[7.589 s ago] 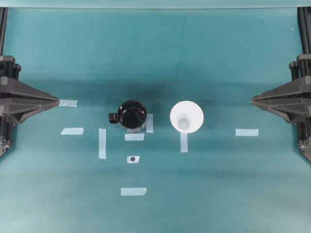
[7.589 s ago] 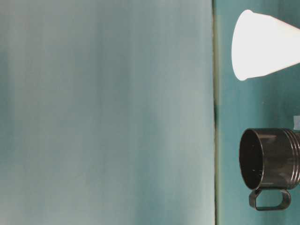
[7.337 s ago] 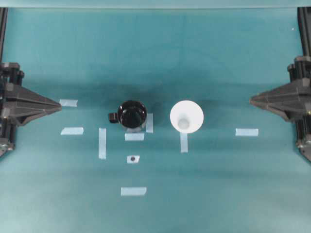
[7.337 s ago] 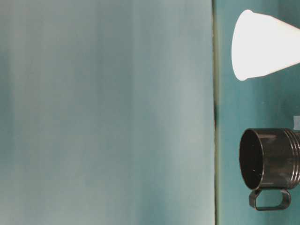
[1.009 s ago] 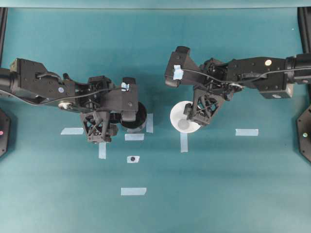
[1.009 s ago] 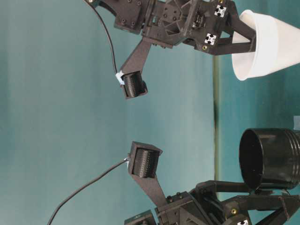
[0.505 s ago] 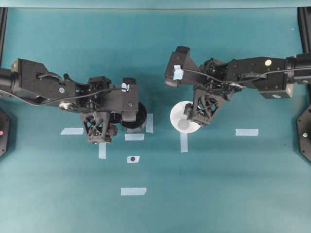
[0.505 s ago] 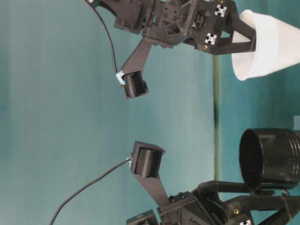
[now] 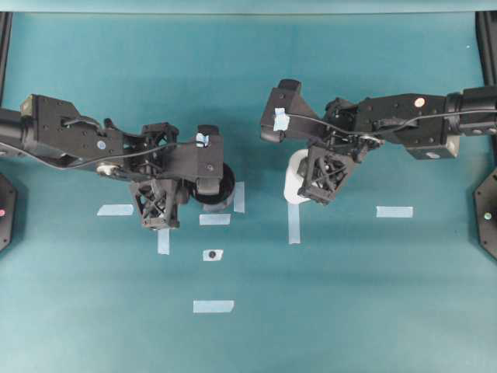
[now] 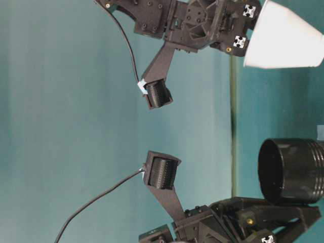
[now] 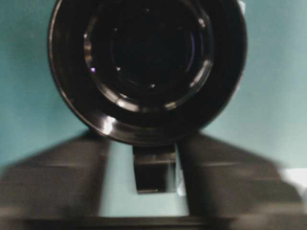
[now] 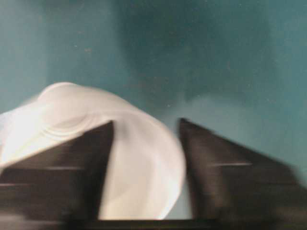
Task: Holding the cup holder with the left arm, the right arm places the cup into the cup holder.
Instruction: 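Close left gripper on the black holder handle and right on the white cup rim, then lift the holder with the left gripper and the cup with the right gripper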
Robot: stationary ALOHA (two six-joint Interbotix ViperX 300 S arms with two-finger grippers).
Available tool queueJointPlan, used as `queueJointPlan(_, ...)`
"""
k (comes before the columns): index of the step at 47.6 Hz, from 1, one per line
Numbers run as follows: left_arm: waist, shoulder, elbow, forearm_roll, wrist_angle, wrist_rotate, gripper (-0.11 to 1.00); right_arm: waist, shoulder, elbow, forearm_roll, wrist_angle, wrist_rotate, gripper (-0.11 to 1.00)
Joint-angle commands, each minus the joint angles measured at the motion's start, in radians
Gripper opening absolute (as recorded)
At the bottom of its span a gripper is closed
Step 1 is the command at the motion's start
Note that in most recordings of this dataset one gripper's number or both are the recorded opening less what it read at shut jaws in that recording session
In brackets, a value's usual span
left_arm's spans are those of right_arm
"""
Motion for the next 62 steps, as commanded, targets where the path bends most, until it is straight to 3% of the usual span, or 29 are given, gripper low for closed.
queueJointPlan(1, -0.008, -0.02, -0.021, 0.002, -0.002, 0.005, 0.25, 0.002, -0.032, -0.018, 0.0, -0.002, 0.008, 0.33)
queueJointPlan(17, -0.023, -0.02, -0.02, 0.002, -0.003, 0.008, 0.25, 0.017, -0.051, -0.02, 0.023, 0.0, 0.005, 0.29)
queueJointPlan(26, -0.023, -0.02, -0.021, 0.002, -0.005, 0.008, 0.25, 0.02, -0.063, -0.031, 0.057, 0.032, 0.008, 0.18)
queueJointPlan(35, -0.023, -0.025, -0.018, 0.002, -0.02, 0.008, 0.25, 0.021, -0.074, -0.051, 0.06, 0.074, 0.008, 0.07)
queueJointPlan(62, -0.023, -0.037, -0.009, 0.002, -0.049, -0.005, 0.25, 0.023, -0.092, -0.067, 0.094, 0.103, 0.005, 0.05)
